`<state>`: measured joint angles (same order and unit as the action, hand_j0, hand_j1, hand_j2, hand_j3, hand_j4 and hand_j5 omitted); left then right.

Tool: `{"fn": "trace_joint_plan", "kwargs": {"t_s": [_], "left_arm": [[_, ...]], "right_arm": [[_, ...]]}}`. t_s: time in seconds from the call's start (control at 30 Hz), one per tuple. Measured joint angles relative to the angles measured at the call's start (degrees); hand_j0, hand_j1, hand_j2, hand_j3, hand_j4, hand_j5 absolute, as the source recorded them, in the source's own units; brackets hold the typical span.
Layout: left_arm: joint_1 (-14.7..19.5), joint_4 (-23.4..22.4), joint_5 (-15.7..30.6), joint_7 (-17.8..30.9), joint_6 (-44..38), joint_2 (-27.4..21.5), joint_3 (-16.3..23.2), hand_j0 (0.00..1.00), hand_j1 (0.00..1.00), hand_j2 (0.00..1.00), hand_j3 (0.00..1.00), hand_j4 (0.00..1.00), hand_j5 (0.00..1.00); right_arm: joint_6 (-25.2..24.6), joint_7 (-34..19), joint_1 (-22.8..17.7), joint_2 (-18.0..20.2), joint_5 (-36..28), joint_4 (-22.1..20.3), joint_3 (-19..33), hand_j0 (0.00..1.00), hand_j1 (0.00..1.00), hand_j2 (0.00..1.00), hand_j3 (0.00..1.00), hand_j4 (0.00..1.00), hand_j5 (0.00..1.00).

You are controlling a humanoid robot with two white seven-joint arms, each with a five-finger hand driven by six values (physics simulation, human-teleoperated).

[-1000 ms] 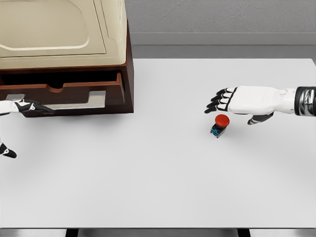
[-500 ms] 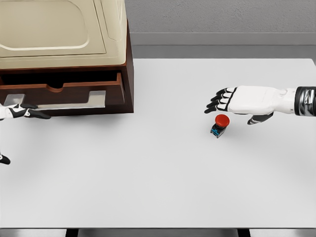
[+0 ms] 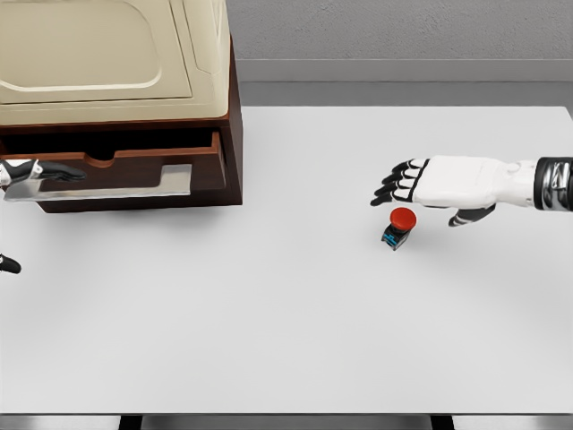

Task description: Open the cabinet drawer with left arm, and place a switch into the drawer with right arm

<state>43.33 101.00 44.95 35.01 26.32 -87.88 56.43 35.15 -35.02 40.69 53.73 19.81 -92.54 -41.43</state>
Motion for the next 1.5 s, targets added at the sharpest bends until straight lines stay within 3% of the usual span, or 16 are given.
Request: {"fn": "trace_joint_plan", "kwargs": {"t_s": [0.7,1.07,1.5], "left_arm": [[0.09,-0.25,-2.78,0.0,-6.84,3.61,-0.12,0.99,0.99,0.99,0.99,0.99,0.99],[0.0,-3.38,-5.26,0.0,-8.96,6.88,-0.73,0.99,0.99,0.99,0.99,0.99,0.99],[-0.69,-2.17,-7.74,-1.04,-9.27,6.81,-1.15,0.99,0.99,0.99,0.99,0.99,0.99]], "right_arm": [[0.0,0.0,0.0,-0.25,0.0,0.0,-0.04,1.0,1.0,1.0,1.0,1.0,1.0],[0.0,0.0,0.0,-0.26,0.48,0.17,-0.02,1.0,1.0,1.0,1.0,1.0,1.0],[0.0,0.0,0.0,-0.52,0.82,0.18,-0.67,1.0,1.0,1.0,1.0,1.0,1.0]]}}
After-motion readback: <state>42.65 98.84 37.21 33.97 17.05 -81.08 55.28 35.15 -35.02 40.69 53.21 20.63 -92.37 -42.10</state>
